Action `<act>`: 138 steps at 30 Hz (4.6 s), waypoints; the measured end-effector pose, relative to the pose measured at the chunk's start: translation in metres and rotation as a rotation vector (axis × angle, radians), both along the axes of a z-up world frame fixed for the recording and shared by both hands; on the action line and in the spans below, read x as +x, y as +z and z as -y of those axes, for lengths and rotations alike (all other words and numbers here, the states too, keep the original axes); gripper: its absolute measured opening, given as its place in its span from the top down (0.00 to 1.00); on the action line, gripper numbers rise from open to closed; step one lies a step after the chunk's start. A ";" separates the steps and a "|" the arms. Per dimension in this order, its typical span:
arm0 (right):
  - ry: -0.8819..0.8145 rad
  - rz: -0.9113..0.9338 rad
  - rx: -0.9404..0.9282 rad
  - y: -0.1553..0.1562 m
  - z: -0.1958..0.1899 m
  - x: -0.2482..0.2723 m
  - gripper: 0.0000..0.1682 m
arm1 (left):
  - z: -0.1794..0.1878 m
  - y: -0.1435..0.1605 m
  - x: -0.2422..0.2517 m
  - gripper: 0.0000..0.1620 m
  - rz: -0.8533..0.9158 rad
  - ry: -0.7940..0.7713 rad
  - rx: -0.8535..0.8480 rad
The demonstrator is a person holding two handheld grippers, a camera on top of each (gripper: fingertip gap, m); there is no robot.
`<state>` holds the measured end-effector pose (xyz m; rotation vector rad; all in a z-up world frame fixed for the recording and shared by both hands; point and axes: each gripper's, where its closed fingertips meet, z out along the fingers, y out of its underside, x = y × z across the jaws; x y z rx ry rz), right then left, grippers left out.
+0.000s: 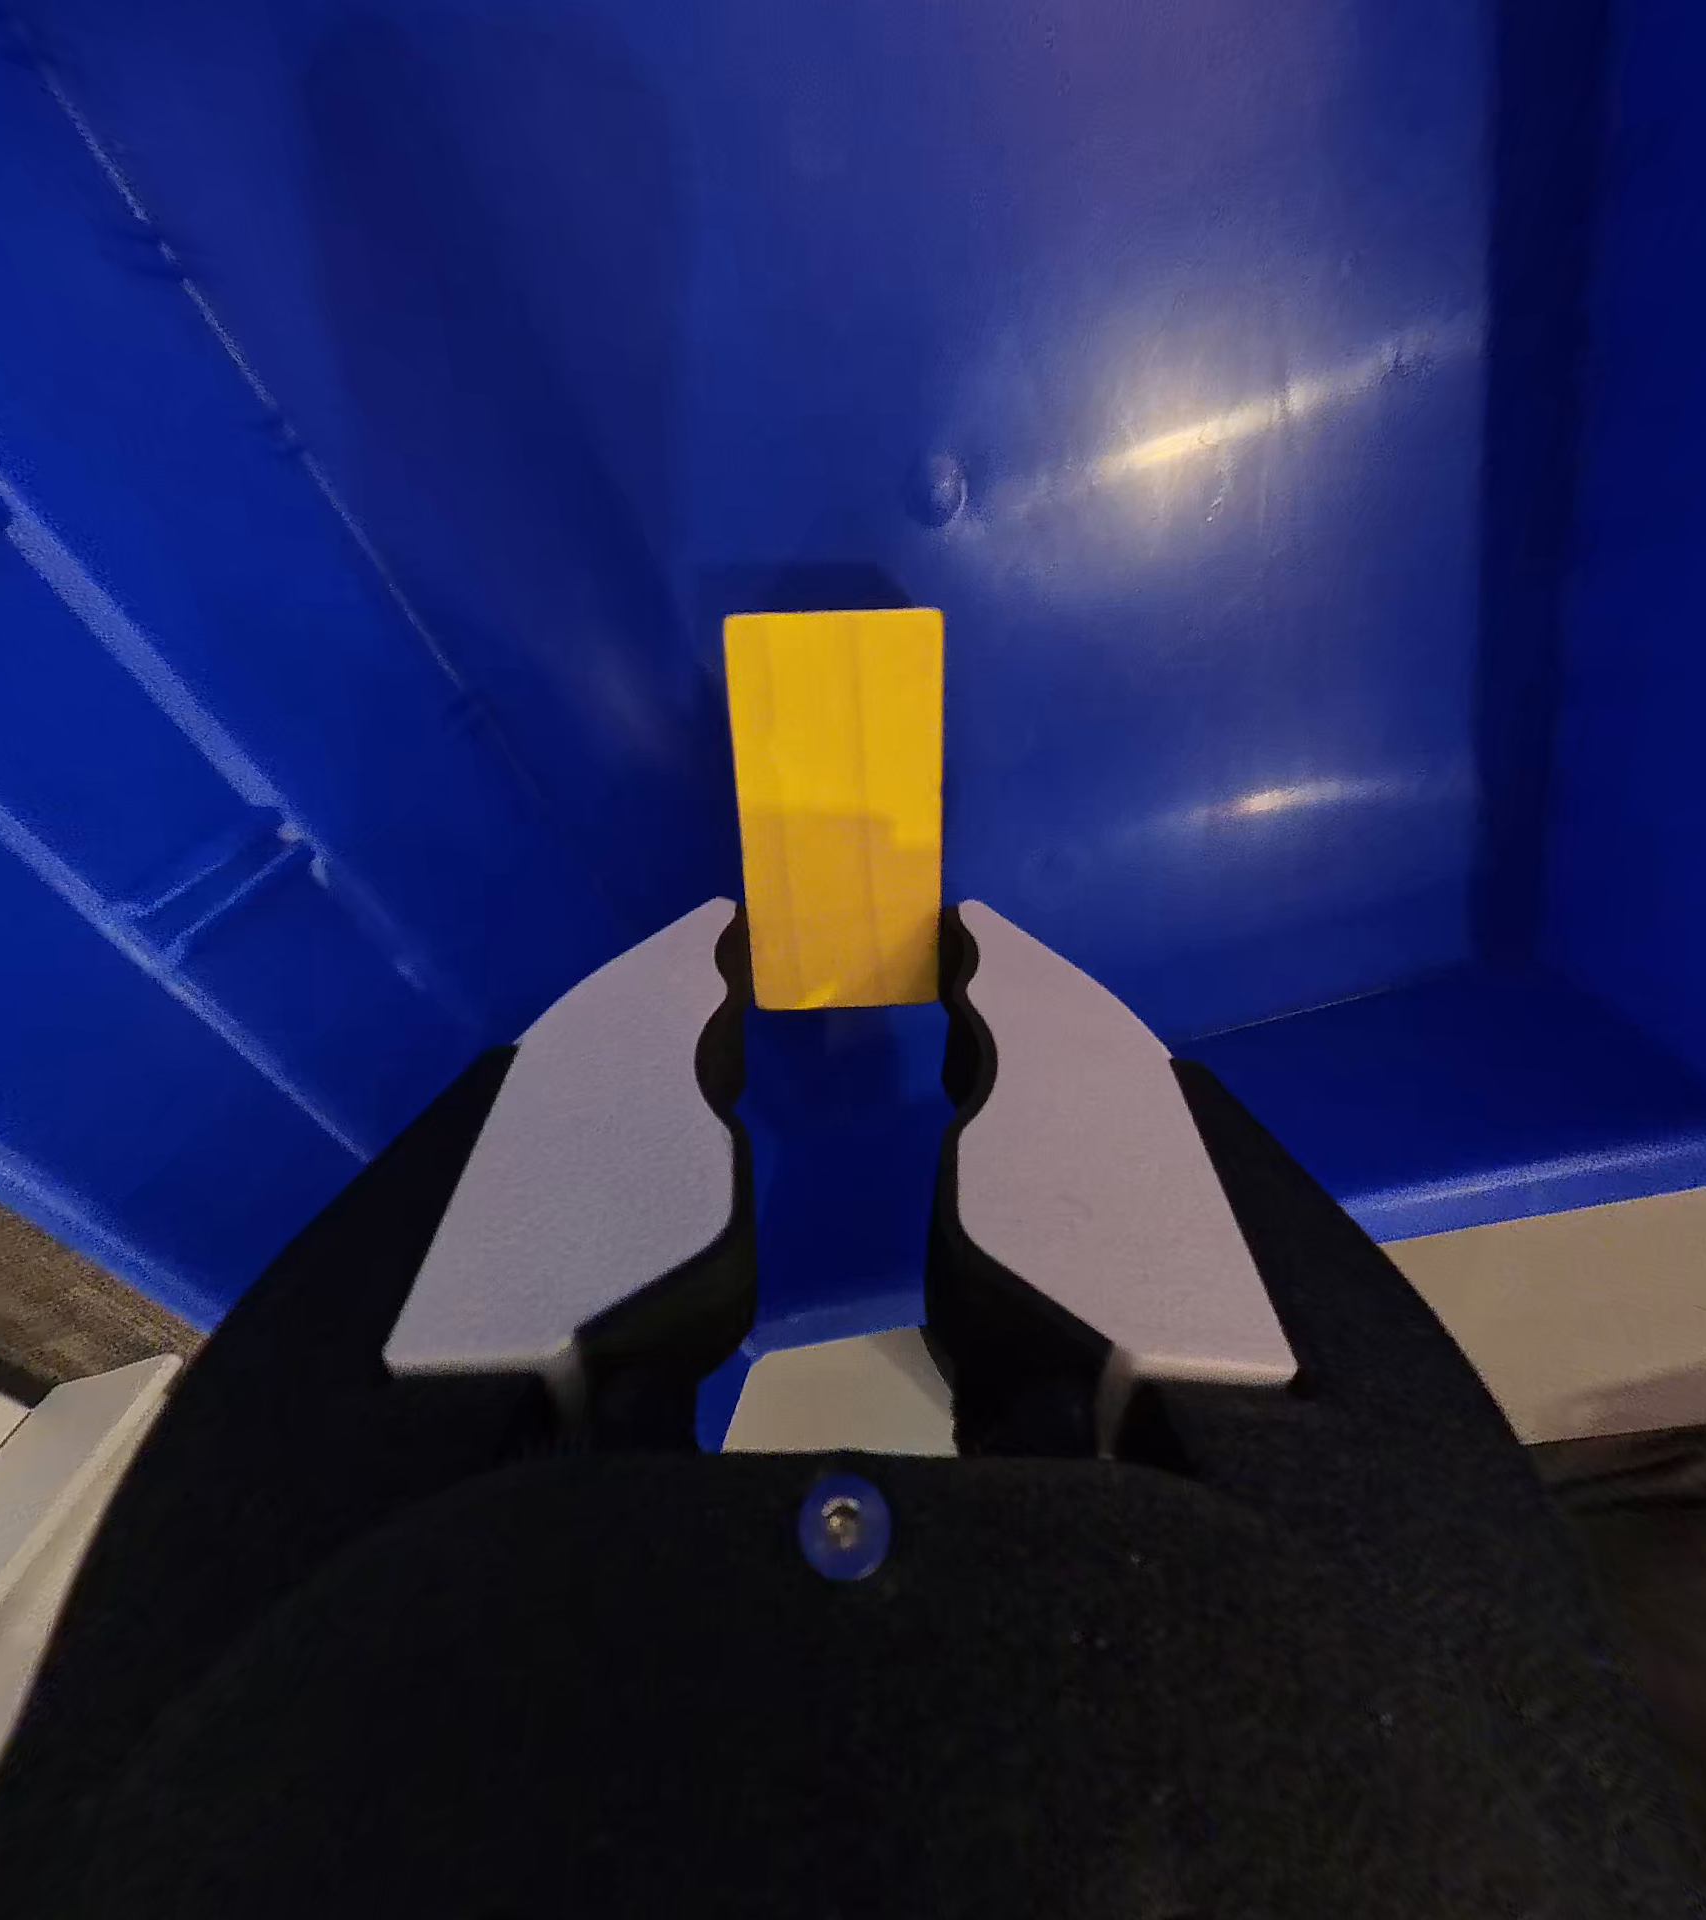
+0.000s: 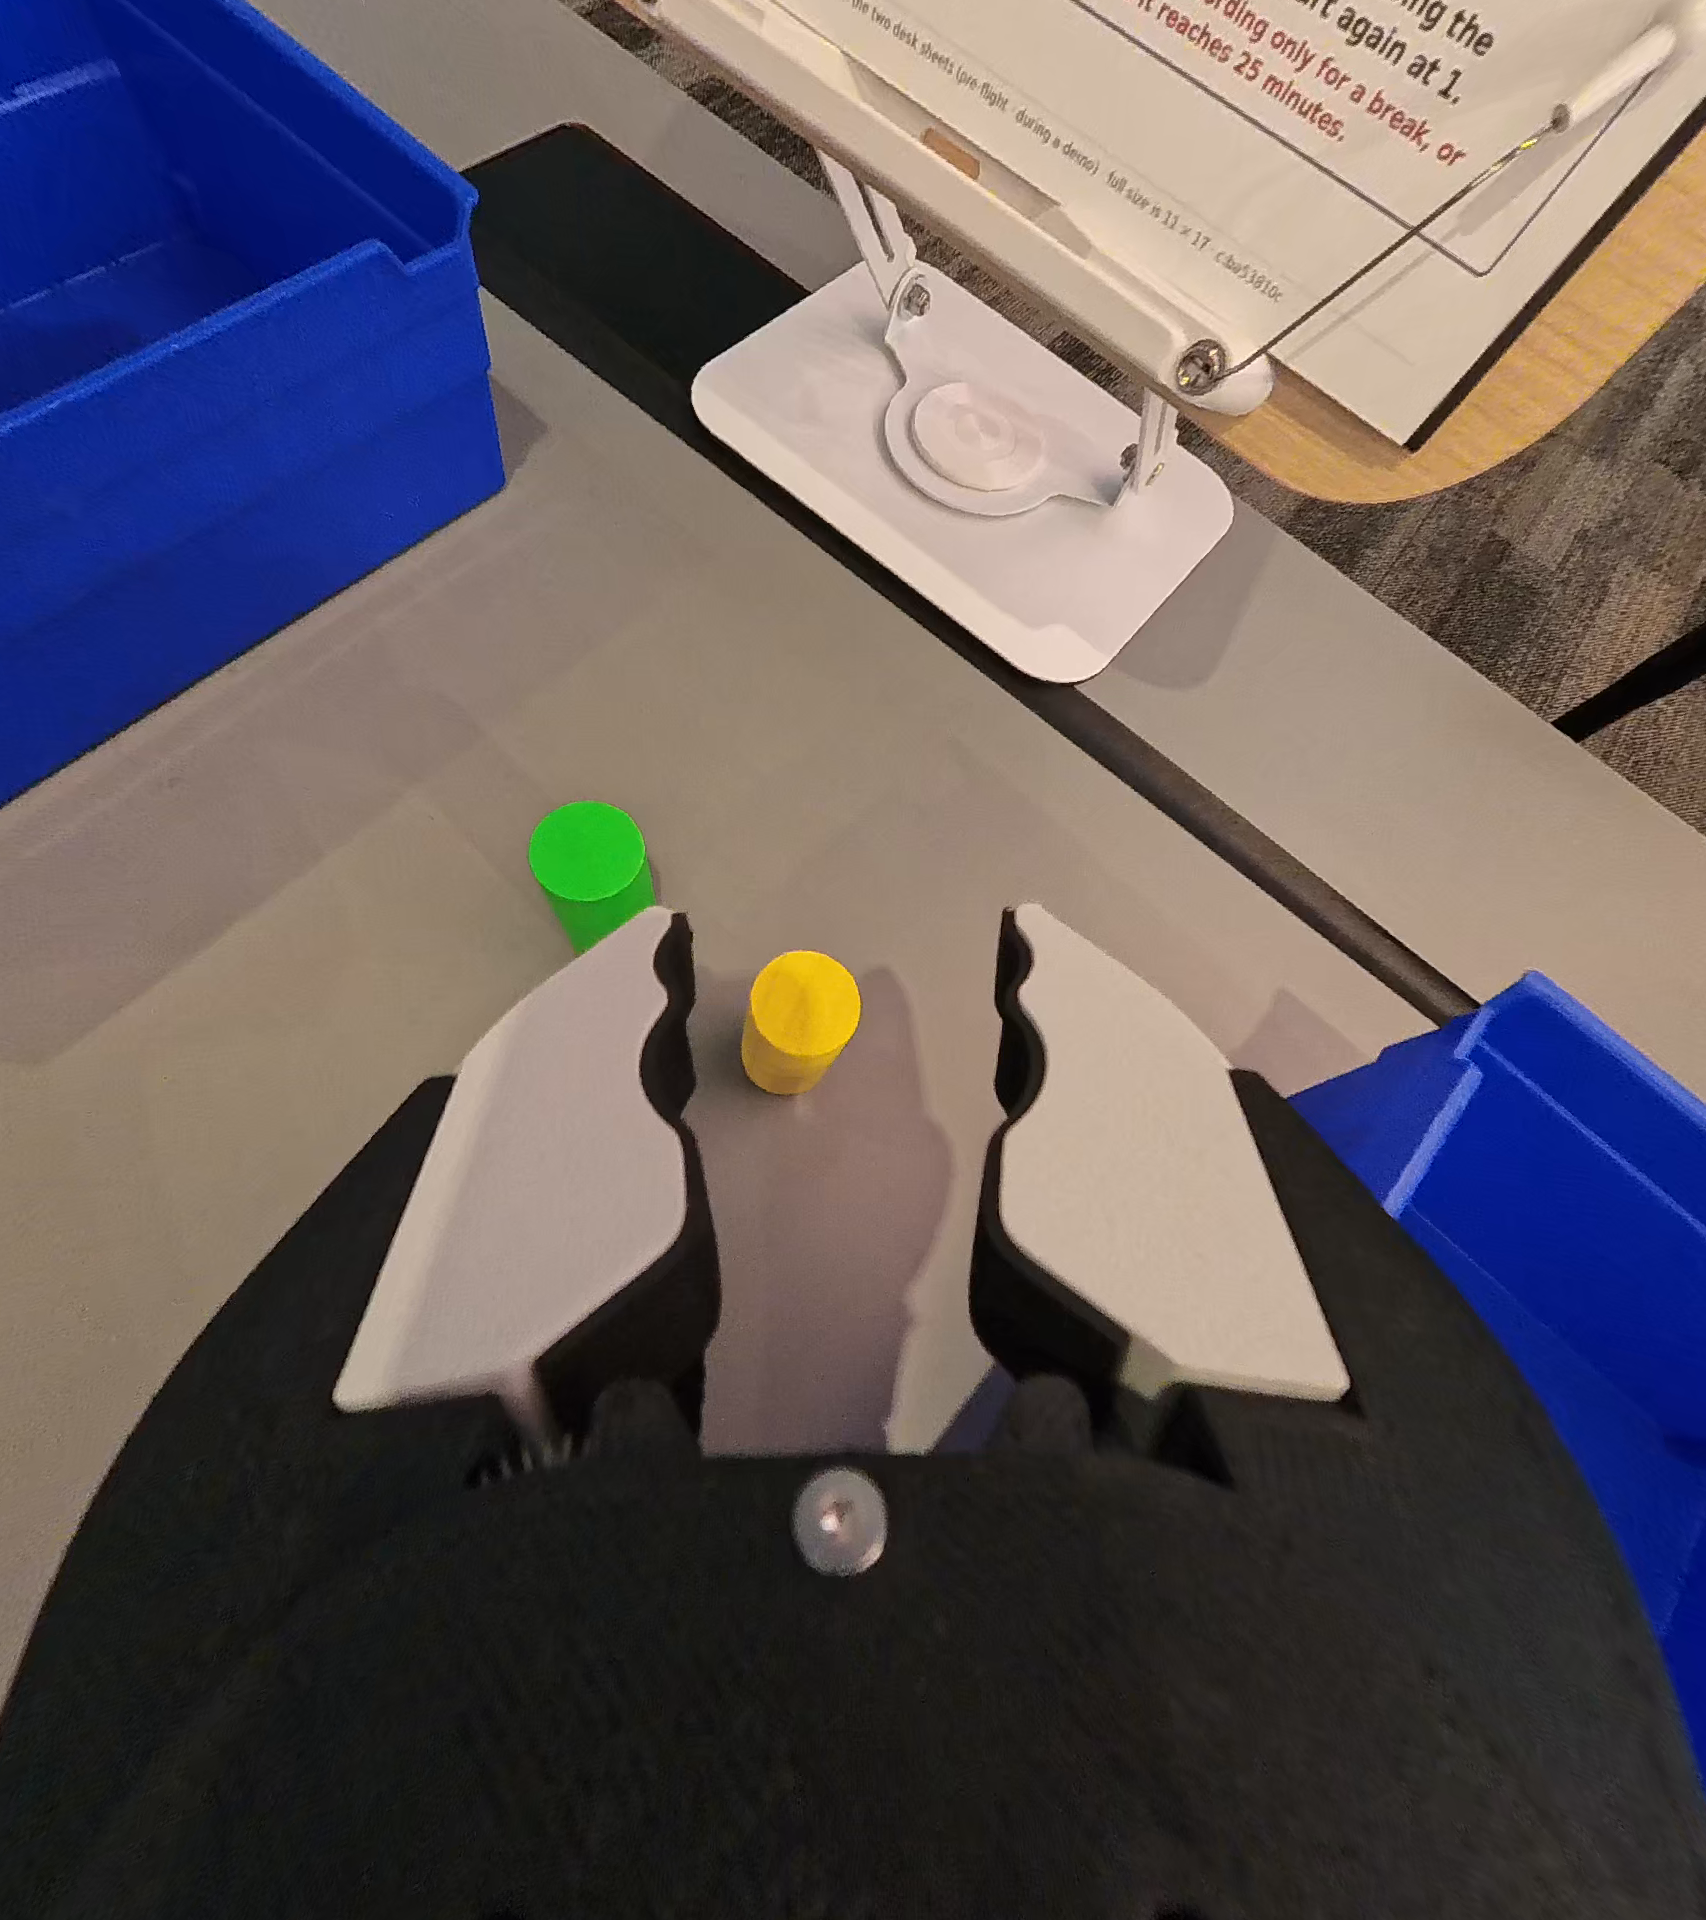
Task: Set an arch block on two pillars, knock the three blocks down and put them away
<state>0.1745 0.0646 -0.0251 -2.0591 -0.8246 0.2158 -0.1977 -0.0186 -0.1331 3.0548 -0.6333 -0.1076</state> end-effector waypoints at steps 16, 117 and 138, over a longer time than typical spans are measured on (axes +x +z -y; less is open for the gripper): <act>0.020 0.039 -0.016 -0.007 0.003 -0.002 0.66 | -0.007 -0.013 0.020 0.75 0.046 -0.091 -0.010; 0.068 0.145 -0.054 -0.027 0.008 -0.007 0.66 | 0.010 0.087 0.115 0.79 0.205 -0.447 0.337; 0.634 -0.046 0.116 0.020 0.082 -0.078 0.66 | 0.050 0.079 0.209 0.78 0.476 -0.798 0.241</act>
